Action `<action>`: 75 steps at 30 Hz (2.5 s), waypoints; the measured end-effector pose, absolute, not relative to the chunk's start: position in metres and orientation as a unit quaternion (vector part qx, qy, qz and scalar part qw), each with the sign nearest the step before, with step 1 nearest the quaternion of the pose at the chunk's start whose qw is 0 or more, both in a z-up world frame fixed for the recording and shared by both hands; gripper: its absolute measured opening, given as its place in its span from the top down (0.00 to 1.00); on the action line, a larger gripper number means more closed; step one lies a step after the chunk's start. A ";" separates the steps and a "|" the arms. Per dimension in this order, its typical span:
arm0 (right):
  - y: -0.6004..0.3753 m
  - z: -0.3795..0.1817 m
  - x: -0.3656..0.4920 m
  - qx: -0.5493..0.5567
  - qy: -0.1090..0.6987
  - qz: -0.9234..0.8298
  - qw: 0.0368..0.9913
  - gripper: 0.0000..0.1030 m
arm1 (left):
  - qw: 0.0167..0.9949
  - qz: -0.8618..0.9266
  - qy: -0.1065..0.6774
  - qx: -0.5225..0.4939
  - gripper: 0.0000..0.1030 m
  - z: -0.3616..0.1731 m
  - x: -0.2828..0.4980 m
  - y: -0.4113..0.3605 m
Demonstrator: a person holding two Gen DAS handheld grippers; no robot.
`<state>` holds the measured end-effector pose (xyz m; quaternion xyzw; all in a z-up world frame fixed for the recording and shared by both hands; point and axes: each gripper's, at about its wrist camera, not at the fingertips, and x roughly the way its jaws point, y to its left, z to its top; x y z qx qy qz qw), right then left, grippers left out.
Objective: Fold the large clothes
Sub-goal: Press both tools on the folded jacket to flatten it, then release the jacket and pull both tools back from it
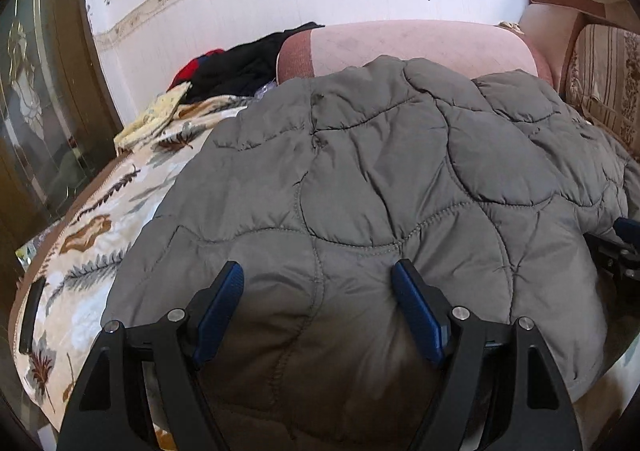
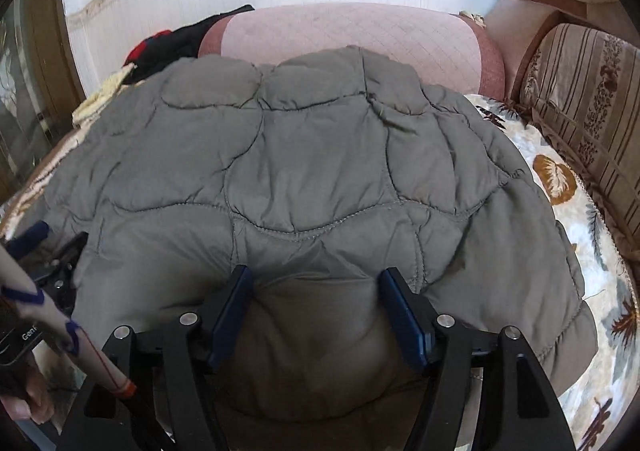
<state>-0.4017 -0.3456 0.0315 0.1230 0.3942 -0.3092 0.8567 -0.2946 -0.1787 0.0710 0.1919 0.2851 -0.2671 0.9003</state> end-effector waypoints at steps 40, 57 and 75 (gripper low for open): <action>-0.374 0.064 -0.473 0.164 0.347 -0.447 0.808 0.24 | 0.904 -0.265 0.308 0.132 0.26 0.096 -0.291 -0.133; -0.339 0.063 -0.472 0.156 0.347 -0.393 0.837 0.21 | 0.928 -0.220 0.262 0.150 0.24 0.100 -0.302 -0.112; -0.334 0.045 -0.479 0.156 0.389 -0.372 0.829 0.21 | 0.911 -0.243 0.277 0.186 0.24 0.076 -0.315 -0.134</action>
